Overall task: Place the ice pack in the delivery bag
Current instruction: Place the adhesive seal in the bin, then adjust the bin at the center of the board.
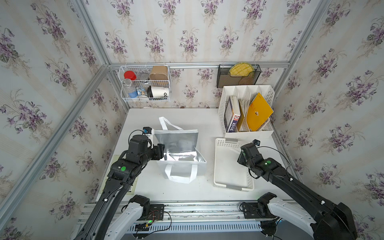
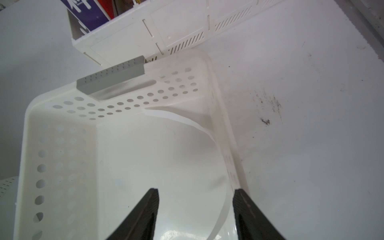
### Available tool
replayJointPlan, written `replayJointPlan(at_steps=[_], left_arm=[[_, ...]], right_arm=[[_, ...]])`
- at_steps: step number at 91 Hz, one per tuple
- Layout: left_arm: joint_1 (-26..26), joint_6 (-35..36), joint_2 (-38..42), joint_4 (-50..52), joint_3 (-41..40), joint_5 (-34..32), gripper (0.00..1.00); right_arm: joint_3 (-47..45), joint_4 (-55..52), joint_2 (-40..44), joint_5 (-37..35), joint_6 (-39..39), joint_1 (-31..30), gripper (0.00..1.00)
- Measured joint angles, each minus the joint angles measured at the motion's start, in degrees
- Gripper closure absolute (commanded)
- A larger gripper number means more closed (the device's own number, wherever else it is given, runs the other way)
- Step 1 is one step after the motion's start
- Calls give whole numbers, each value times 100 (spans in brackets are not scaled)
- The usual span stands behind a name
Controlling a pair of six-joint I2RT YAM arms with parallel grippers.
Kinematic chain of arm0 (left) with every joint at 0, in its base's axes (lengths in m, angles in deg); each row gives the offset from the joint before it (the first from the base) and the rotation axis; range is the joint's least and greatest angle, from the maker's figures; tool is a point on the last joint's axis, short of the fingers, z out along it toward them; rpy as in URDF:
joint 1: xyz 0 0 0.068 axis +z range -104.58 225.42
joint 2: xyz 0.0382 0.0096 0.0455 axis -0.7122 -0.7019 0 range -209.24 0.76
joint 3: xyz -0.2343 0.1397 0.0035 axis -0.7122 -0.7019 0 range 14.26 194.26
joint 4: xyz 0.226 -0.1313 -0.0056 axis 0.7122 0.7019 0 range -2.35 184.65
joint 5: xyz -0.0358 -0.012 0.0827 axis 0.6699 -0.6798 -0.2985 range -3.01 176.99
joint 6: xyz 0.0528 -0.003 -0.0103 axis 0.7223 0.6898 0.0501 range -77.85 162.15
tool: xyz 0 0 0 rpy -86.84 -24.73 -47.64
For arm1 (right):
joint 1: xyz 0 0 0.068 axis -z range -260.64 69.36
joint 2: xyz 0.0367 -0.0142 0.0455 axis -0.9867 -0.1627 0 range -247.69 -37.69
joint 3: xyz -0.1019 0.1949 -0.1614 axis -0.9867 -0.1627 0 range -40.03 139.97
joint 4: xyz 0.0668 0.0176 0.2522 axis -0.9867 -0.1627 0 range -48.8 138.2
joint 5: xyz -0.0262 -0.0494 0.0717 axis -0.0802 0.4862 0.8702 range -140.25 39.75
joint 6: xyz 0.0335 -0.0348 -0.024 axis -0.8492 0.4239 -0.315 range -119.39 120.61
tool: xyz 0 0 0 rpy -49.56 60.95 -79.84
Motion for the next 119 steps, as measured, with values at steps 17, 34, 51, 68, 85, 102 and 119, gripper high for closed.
replayJointPlan(at_steps=[17, 34, 51, 68, 85, 102, 119], left_arm=[[0, 0, 26, 0, 0, 2, 32], [0, 0, 48, 2, 7, 2, 32], [0, 0, 48, 4, 9, 2, 32], [0, 0, 48, 9, 9, 2, 32], [0, 0, 57, 13, 9, 2, 32], [0, 0, 57, 17, 9, 2, 32], [0, 0, 55, 17, 9, 2, 32]], right_arm=[[144, -273, 525, -92, -66, 2, 14], [-31, -393, 509, -367, -345, 24, 12], [-157, -284, 28, -577, -595, 208, 16], [-245, 129, -240, -647, -455, 732, 26], [-223, 599, -634, -560, -221, 1115, 33], [-28, 964, -1084, -444, 37, 1377, 34], [195, 1252, -1486, -323, 308, 1596, 34]])
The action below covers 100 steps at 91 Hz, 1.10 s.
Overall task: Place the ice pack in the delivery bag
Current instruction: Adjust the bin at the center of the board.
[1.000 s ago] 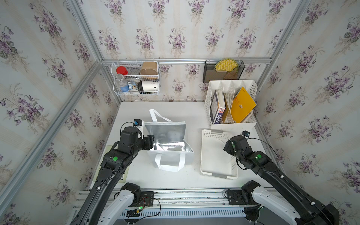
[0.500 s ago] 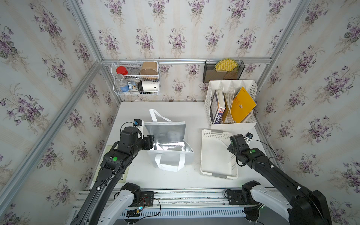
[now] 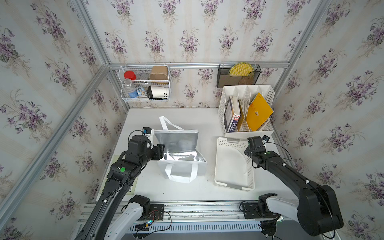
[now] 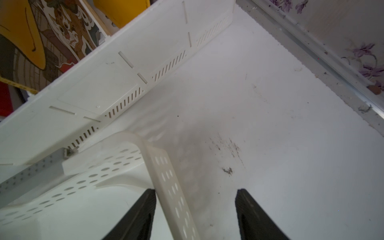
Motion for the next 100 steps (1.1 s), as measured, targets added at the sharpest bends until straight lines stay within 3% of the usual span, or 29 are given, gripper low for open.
replayJointPlan(at_steps=[35, 59, 75, 87, 100], left_arm=[[0, 0, -2, 0, 0, 0, 32], [0, 0, 2, 2, 0, 0, 32], [-2, 0, 105, 17, 11, -68, 32], [-2, 0, 330, 13, 11, -127, 32], [0, 20, 802, -153, -125, -118, 32]], right_arm=[[643, 575, -1032, 199, 439, 306, 34], [898, 767, -1198, 341, 686, 358, 30], [881, 706, -374, 870, 970, 358, 21], [848, 643, 697, 1838, 1189, 323, 17], [634, 870, 1816, 3005, 1388, -396, 15]])
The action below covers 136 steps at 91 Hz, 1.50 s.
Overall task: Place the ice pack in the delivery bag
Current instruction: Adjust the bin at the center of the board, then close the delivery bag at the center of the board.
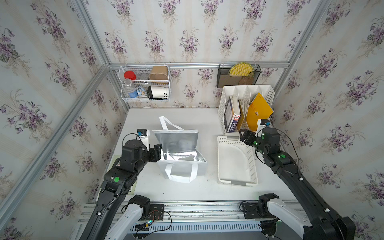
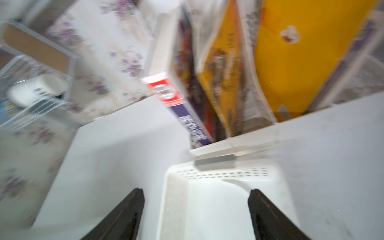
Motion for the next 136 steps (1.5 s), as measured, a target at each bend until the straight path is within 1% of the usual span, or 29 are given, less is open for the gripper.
replayJointPlan(at_steps=[8, 10, 16, 22, 28, 37, 48, 58, 69, 73, 76, 77, 78, 79, 80, 82, 86, 90, 98, 115, 127, 136], left_arm=[[0, 22, 278, -111, -83, 76, 31], [0, 28, 337, -170, -107, 109, 31], [0, 48, 487, -299, -184, 243, 31], [0, 76, 638, -422, -262, 400, 30], [0, 87, 813, -566, -345, 557, 29], [-2, 122, 1062, -778, -487, 754, 28], [0, 129, 1213, -984, -614, 962, 28], [0, 149, 1213, -1071, -636, 1110, 28], [0, 173, 1189, -1198, -675, 1274, 29], [0, 179, 1200, -1235, -710, 1346, 29], [0, 188, 1213, -1268, -748, 1408, 29], [0, 190, 1220, -1281, -756, 1421, 29], [0, 195, 1224, -1290, -767, 1434, 29], [0, 205, 1233, -1307, -782, 1451, 29], [0, 212, 1239, -1322, -791, 1467, 29], [0, 223, 1255, -1344, -817, 1510, 29], [0, 238, 1283, -1394, -859, 1582, 29], [-2, 271, 1305, -1443, -892, 1644, 29], [-2, 304, 1329, -1475, -907, 1727, 29], [-2, 293, 1355, -1510, -907, 2081, 30], [-13, -140, 1526, -1637, -1012, 2498, 31], [-17, -640, 1725, -1753, -1178, 2745, 33]], right_arm=[[-120, 203, 413, 431, 188, -802, 15], [-153, 286, 501, 525, 251, -1110, 15], [-256, 522, 614, 713, 413, -1908, 15], [-352, 715, 608, 901, 605, -2535, 15], [-435, 846, 568, 890, 780, -2970, 15], [-590, 1104, 448, 1019, 1012, -3346, 15], [-846, 1394, 345, 1025, 1154, -3587, 16], [-892, 1609, 162, 1025, 1300, -3783, 17], [-892, 1906, -173, 962, 1438, -3967, 25], [-892, 2004, -313, 894, 1440, -3982, 32], [-890, 2085, -409, 846, 1440, -3980, 41], [-887, 2107, -444, 811, 1440, -3980, 48], [-885, 2124, -470, 791, 1438, -3980, 48], [-876, 2138, -505, 761, 1438, -3980, 58], [-870, 2149, -527, 743, 1438, -3980, 61], [-841, 2175, -595, 706, 1438, -3980, 71], [-785, 2214, -675, 671, 1425, -3982, 88], [-717, 2229, -717, 555, 1423, -3985, 100], [-629, 2205, -678, 203, 1399, -4004, 100], [-599, 1810, -280, -855, 1331, -3987, 100], [-603, 1453, 2, -1373, 1333, -3971, 100], [-656, 1241, 177, -1615, 1333, -3932, 100]])
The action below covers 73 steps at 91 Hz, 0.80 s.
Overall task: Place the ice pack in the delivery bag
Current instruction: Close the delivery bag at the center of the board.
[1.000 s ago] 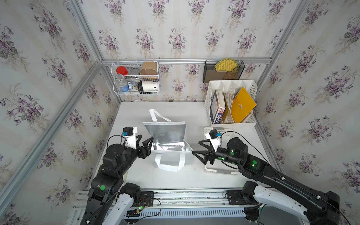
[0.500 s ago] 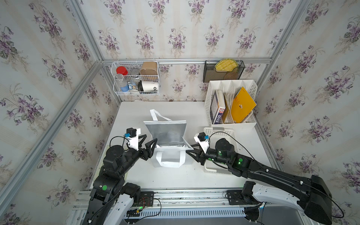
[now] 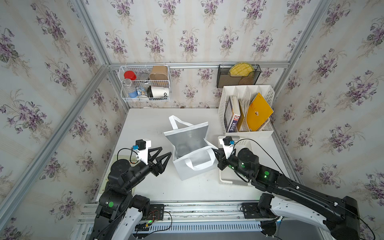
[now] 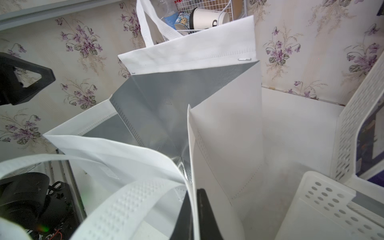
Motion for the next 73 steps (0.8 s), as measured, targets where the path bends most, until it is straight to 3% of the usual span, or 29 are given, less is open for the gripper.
replayJointPlan(at_steps=[18, 33, 43, 59, 73], left_arm=[[-4, -850, 13, 44, -428, -190, 35], [-4, -990, -385, 184, -750, -894, 36], [-2, -986, -566, -4, -1093, -1034, 36], [0, -754, -981, -1036, -1572, -1180, 34], [11, -501, -1873, -2345, -1567, -732, 32]], right_arm=[[-162, -216, 203, -306, -90, 236, 100], [-138, -175, 9, -284, -197, 315, 100], [-35, -140, -184, -286, -201, 358, 100], [13, -98, -310, -225, -195, 450, 100], [13, -101, -304, -125, -195, 636, 100]])
